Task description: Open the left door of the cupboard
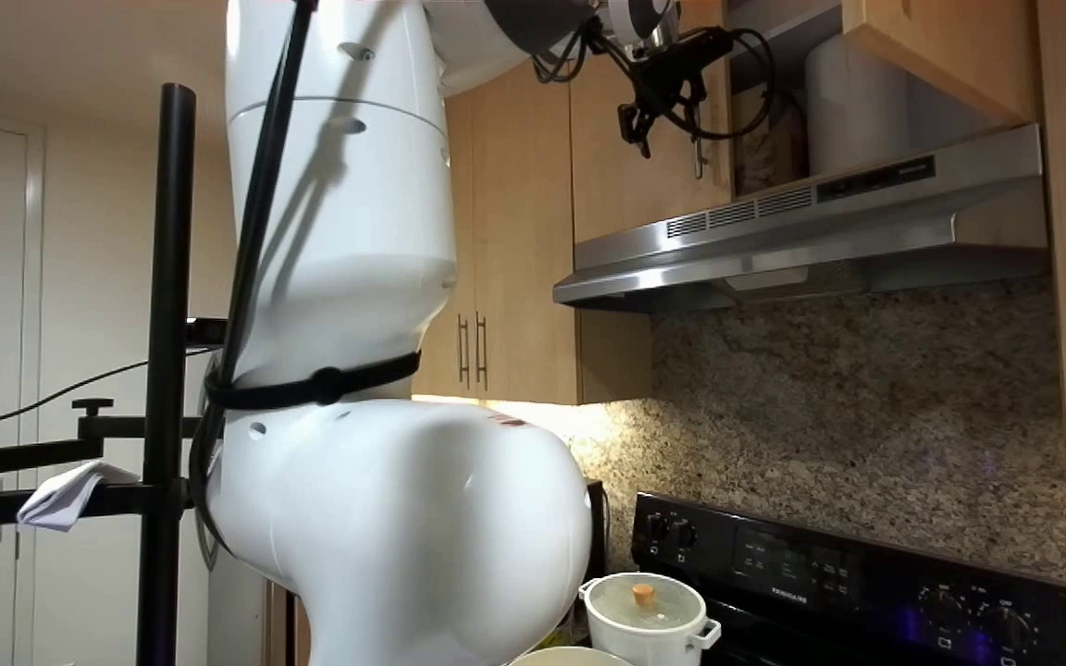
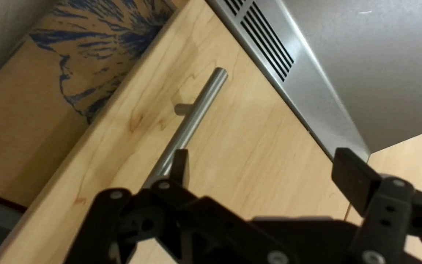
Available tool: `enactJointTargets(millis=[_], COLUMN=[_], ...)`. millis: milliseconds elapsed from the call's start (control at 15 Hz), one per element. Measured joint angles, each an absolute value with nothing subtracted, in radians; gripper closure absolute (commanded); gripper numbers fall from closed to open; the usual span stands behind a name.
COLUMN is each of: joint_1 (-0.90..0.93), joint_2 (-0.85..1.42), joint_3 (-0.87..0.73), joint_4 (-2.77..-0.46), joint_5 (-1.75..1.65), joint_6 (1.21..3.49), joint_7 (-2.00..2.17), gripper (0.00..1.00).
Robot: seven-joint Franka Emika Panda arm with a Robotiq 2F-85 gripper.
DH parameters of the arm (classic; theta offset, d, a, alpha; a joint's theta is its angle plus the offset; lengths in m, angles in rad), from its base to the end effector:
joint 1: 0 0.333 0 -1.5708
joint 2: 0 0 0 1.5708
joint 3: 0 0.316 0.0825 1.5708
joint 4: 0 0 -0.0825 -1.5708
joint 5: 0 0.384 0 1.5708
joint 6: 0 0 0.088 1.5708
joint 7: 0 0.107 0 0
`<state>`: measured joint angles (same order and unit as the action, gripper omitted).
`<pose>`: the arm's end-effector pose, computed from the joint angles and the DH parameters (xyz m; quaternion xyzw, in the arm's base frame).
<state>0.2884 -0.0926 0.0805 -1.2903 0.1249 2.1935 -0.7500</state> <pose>0.4803 0.1947 0.8878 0.7467 0.4603 0.4790 0.0327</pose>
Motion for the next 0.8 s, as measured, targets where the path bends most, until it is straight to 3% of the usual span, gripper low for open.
enactJointTargets(millis=[800], joint_1=[0.293], joint_2=[0.090], joint_3=[0.080], joint_4=[-1.039], joint_5=[0.221], joint_6=[2.067], joint_7=[-0.858], gripper=[0.00])
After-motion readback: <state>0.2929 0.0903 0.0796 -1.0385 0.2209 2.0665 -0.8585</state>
